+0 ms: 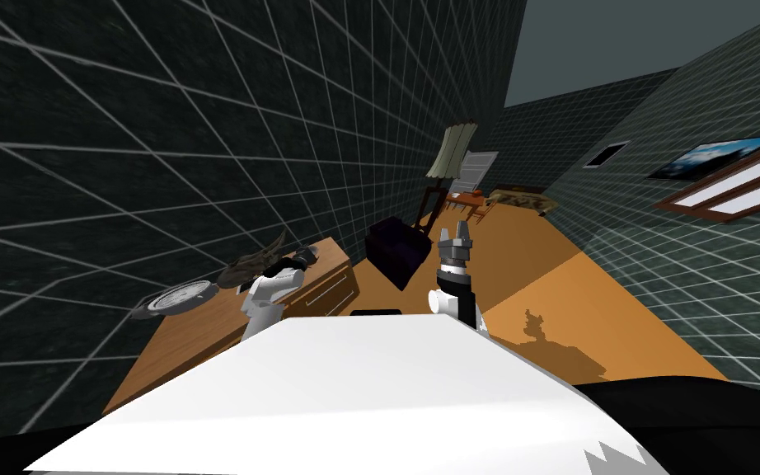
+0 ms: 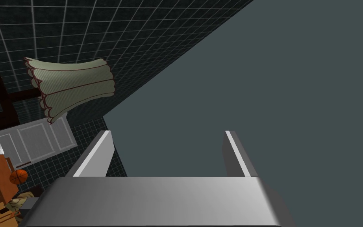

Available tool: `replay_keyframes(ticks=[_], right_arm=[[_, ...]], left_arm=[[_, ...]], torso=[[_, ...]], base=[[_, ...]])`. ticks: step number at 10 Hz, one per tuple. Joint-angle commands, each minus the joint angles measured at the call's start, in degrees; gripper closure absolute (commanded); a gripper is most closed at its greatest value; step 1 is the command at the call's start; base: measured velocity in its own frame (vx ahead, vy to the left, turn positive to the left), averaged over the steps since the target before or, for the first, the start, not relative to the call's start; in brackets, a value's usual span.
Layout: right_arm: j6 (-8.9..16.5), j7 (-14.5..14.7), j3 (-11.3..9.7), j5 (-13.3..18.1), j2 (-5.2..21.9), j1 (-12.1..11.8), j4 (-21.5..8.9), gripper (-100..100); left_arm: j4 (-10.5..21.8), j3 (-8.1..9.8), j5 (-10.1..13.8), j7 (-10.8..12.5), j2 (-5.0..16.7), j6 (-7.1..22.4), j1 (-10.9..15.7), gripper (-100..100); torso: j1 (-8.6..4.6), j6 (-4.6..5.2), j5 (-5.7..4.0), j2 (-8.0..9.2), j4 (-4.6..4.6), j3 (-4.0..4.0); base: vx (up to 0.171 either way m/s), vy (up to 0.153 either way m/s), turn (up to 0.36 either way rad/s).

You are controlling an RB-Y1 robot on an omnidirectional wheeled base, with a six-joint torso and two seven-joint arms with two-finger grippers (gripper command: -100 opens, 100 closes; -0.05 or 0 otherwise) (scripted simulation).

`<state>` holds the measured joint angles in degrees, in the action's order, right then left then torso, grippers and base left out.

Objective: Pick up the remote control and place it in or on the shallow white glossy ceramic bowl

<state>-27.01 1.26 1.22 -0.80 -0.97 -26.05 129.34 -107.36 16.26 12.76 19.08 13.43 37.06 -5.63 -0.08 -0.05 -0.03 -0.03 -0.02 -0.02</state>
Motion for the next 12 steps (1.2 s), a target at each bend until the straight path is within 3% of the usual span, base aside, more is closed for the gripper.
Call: replay_keyframes(ticks=[1, 2, 4, 5, 7, 8, 12], right_arm=[[0.0, 0.0, 0.0, 0.0, 0.0, 0.0, 0.0, 0], [0.0, 0.0, 0.0, 0.0, 0.0, 0.0, 0.0, 0], [0.0, 0.0, 0.0, 0.0, 0.0, 0.0, 0.0, 0], [0.0, 0.0, 0.0, 0.0, 0.0, 0.0, 0.0, 0], [0.0, 0.0, 0.0, 0.0, 0.0, 0.0, 0.0, 0], [0.0, 0.0, 0.0, 0.0, 0.0, 0.0, 0.0, 0], [0.0, 0.0, 0.0, 0.0, 0.0, 0.0, 0.0, 0]], left_arm=[[0.1, 0.13, 0.2, 0.2, 0.2, 2.1, 0.2, -100], [2.0, 0.69, 1.2, 1.2, 0.7, 4.1, 1.7, -100], [2.0, 0.69, 1.2, 1.2, 0.7, 6.5, 1.7, -100], [3.8, 1.2, 2.1, 2.1, 1.3, 8.6, 3.1, -100], [3.8, 1.2, 2.1, 2.1, 1.3, 10.8, 3.1, -100], [5.7, 1.64, 3.0, 3.0, 2.0, 13.0, 4.5, -100], [7.5, 2.03, 3.8, 3.7, 2.6, 18.8, 5.8, -100]], torso=[[0.0, 0.0, 0.0, 0.0, 0.0, 0.0], [0.04, -0.01, 0.01, 0.04, 0.01, 0.02], [0.06, 0.0, 0.01, 0.03, 0.01, 0.02], [0.06, -0.01, 0.02, 0.06, 0.01, 0.03], [0.06, 0.0, 0.02, 0.04, 0.01, 0.02], [0.07, -0.01, 0.02, 0.07, 0.01, 0.04], [0.11, 0.01, 0.02, 0.07, 0.02, 0.04]], base=[[0.014, -0.004, 0.01], [0.017, -0.007, -0.074], [0.013, -0.003, -0.024], [0.013, -0.006, -0.058], [0.012, -0.001, -0.024], [0.012, 0.003, -0.063], [0.008, 0.008, -0.029]])
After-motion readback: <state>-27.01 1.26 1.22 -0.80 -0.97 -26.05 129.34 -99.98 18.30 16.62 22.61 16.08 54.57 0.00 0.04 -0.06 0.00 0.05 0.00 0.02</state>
